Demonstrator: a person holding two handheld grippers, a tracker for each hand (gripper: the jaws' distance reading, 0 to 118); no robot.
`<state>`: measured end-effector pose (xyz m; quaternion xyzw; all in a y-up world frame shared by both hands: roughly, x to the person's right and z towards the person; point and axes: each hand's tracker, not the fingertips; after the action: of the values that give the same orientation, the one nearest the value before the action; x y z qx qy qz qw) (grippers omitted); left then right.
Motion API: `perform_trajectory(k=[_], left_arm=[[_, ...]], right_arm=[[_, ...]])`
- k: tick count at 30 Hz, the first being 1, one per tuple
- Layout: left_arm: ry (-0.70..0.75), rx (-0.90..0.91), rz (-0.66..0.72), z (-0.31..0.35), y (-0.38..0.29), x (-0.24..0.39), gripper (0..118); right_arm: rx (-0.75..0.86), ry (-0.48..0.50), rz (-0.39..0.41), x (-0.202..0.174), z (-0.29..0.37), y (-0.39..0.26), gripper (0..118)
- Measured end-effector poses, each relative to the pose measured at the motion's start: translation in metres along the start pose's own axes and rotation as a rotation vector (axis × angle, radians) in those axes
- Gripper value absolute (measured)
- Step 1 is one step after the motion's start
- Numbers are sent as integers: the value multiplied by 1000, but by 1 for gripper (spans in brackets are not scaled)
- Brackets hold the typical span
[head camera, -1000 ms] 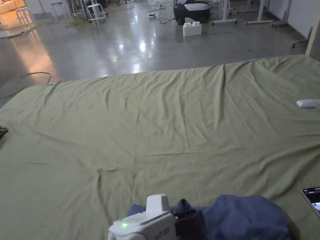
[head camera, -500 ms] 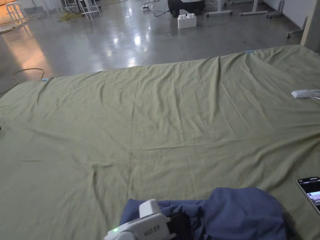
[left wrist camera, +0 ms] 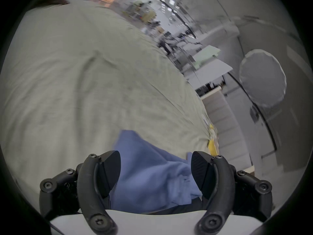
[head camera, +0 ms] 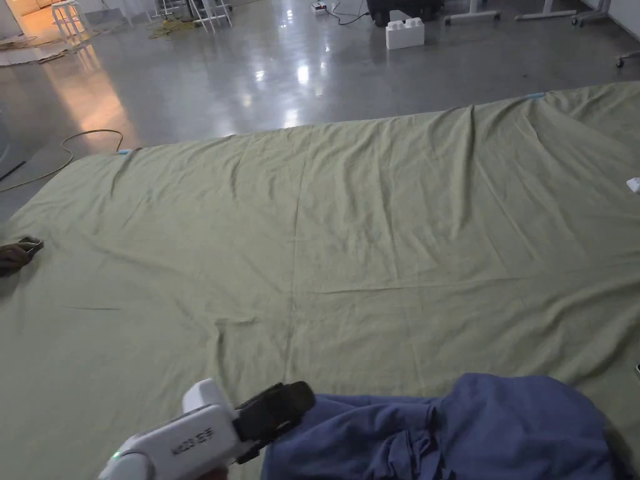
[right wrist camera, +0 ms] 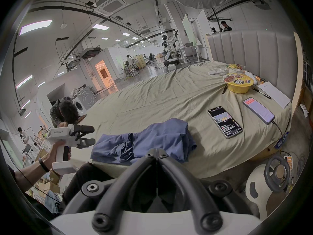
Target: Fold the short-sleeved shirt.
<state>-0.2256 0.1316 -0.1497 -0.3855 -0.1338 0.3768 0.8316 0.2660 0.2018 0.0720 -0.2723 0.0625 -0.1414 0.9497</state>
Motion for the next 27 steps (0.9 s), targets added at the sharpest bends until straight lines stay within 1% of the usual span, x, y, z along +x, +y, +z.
perform_trajectory(k=[3,5,6,7,8,9,10,12,13,14,15,16,17,19,22,23,25,27], left_arm=[[10,13,85,1,-1,-25,87],[-16,-40,160,-15,-12,-37,85],[-30,-71,178,-23,-17,-41,80],[-50,-73,179,-30,-23,-43,56],[-33,-57,171,-36,-32,-39,31],[4,-58,180,-42,-36,-39,15],[18,-50,196,-42,-38,-41,15],[-45,12,278,-36,-36,-44,13],[-43,32,294,-33,-36,-44,12],[16,51,235,-26,-35,-40,12],[21,63,230,-19,-30,-38,12],[-19,70,234,-11,-25,-38,12],[-27,144,232,2,-19,-36,12],[-15,215,148,33,0,-27,12],[49,285,23,73,23,-9,12],[63,299,-43,82,26,4,12],[70,285,-158,85,26,33,12],[62,271,-236,73,12,62,12]], right_arm=[[-8,-1,-1,0,0,0,0],[-9,-4,-3,0,0,0,0],[-10,-6,-2,0,1,1,0],[-9,-8,0,1,1,1,0],[-8,-11,1,2,2,2,0],[-7,-14,2,2,3,3,0],[-6,-16,3,2,4,3,0],[-2,-21,5,0,7,7,0],[-1,-21,5,1,7,8,0],[0,-21,6,1,8,8,0],[1,-22,6,5,8,6,0],[2,-23,7,7,8,6,0],[3,-24,8,7,8,6,0],[8,-22,5,7,8,6,0],[3,-1,-17,9,4,3,0],[-1,3,-18,11,2,1,0],[-7,1,-16,11,-2,-1,0],[-7,1,-21,10,-2,-2,0]])
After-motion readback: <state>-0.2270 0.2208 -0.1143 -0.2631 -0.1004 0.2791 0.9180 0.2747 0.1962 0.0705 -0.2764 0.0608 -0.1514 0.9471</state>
